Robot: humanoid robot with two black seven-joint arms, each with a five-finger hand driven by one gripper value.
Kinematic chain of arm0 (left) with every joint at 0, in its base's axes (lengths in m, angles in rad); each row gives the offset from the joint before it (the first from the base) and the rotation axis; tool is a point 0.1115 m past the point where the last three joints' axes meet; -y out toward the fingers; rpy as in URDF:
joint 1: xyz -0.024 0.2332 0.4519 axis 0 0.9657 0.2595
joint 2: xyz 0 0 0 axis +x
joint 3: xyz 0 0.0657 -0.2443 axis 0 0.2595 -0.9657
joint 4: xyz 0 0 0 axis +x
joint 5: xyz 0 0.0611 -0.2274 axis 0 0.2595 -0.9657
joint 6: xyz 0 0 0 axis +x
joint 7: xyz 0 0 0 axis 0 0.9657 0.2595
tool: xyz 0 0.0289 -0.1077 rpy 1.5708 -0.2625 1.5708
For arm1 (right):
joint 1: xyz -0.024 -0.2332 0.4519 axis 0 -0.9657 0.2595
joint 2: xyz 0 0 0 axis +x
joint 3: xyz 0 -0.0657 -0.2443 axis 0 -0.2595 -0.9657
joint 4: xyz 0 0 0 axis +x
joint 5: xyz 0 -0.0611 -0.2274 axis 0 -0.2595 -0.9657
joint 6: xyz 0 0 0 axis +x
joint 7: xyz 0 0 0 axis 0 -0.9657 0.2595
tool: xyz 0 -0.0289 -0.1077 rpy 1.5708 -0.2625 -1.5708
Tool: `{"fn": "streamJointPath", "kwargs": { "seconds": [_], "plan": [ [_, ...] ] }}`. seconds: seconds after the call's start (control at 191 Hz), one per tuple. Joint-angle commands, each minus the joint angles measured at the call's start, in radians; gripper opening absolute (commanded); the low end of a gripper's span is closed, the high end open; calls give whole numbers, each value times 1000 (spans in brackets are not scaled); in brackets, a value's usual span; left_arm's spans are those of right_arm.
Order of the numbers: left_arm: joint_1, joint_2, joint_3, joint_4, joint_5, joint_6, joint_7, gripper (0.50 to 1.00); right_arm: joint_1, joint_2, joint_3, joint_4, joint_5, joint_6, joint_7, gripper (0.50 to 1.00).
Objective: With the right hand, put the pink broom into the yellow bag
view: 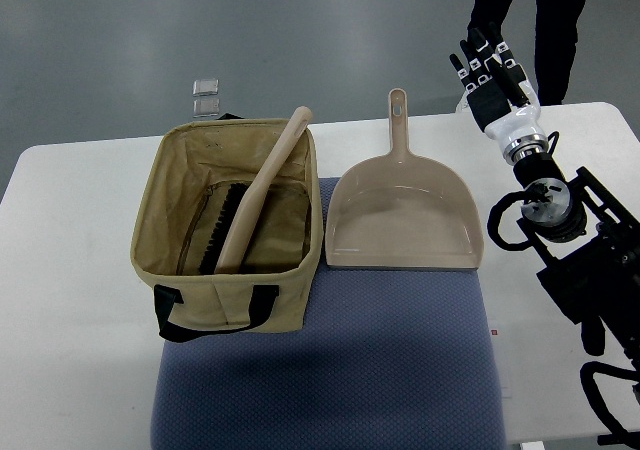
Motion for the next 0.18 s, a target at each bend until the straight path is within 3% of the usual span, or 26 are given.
{"fn": "streamJointPath", "kwargs": {
  "seconds": [0.0, 0.178],
  "plan": [
    [0, 0, 0, 0, 0, 1, 0, 1000, -12, 1, 11, 0, 0, 7, 0, 930],
    [0, 0, 0, 0, 0, -1, 0, 1000, -24, 1, 28, -2, 0, 7, 0, 930]
  ]
}}
